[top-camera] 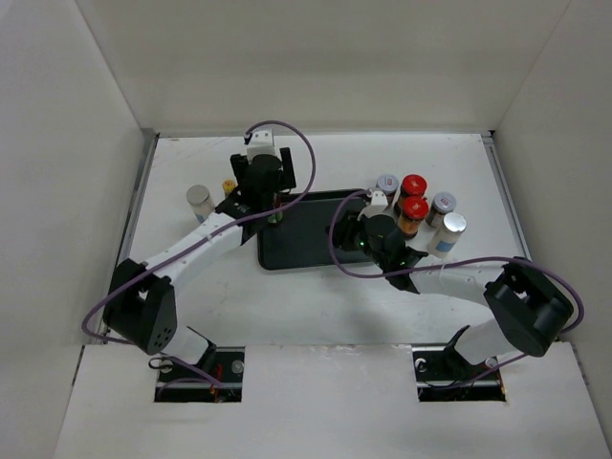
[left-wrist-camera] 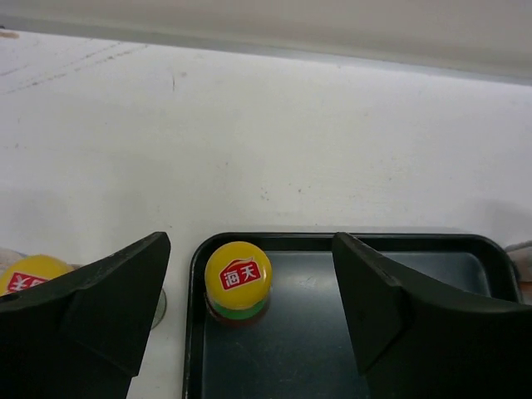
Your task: Organize the condiment bottles
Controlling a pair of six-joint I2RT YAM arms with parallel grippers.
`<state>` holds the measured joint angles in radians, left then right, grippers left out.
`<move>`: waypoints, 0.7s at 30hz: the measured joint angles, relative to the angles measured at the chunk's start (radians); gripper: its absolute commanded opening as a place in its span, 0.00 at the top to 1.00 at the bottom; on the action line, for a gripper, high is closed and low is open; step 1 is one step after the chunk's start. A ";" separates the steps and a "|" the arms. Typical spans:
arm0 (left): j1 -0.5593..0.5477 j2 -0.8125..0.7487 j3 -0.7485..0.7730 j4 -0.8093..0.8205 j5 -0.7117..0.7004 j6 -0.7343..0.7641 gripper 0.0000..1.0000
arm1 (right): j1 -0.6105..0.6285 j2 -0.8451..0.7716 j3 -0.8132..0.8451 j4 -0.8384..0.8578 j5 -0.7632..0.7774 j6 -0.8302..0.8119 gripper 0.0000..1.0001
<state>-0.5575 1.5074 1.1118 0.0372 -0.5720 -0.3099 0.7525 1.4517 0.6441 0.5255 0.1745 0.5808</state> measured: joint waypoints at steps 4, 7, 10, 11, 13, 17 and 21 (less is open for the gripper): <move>-0.014 -0.114 -0.038 0.012 -0.012 0.001 0.30 | 0.000 0.000 0.000 0.003 0.000 0.000 0.62; -0.019 -0.223 -0.076 0.017 -0.027 0.000 0.36 | -0.004 0.000 0.000 0.003 0.000 0.000 0.63; -0.002 -0.303 -0.106 0.008 -0.034 -0.014 0.39 | -0.009 0.000 0.000 0.003 0.000 0.000 0.62; 0.013 -0.319 -0.117 0.003 -0.037 -0.024 0.40 | -0.012 0.000 0.000 0.003 0.000 0.000 0.62; 0.049 -0.332 -0.134 -0.017 -0.039 -0.043 0.40 | -0.013 0.000 0.000 0.003 0.000 0.001 0.62; 0.103 -0.320 -0.172 -0.059 -0.041 -0.072 0.44 | -0.013 0.000 0.000 0.003 0.000 0.001 0.62; 0.126 -0.255 -0.173 -0.070 -0.040 -0.076 0.45 | -0.013 0.000 0.000 0.004 0.000 0.002 0.62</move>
<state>-0.4316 1.2526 0.9386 -0.0326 -0.6125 -0.3855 0.7395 1.4517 0.6441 0.5293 0.1741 0.5823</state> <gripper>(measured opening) 0.555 0.383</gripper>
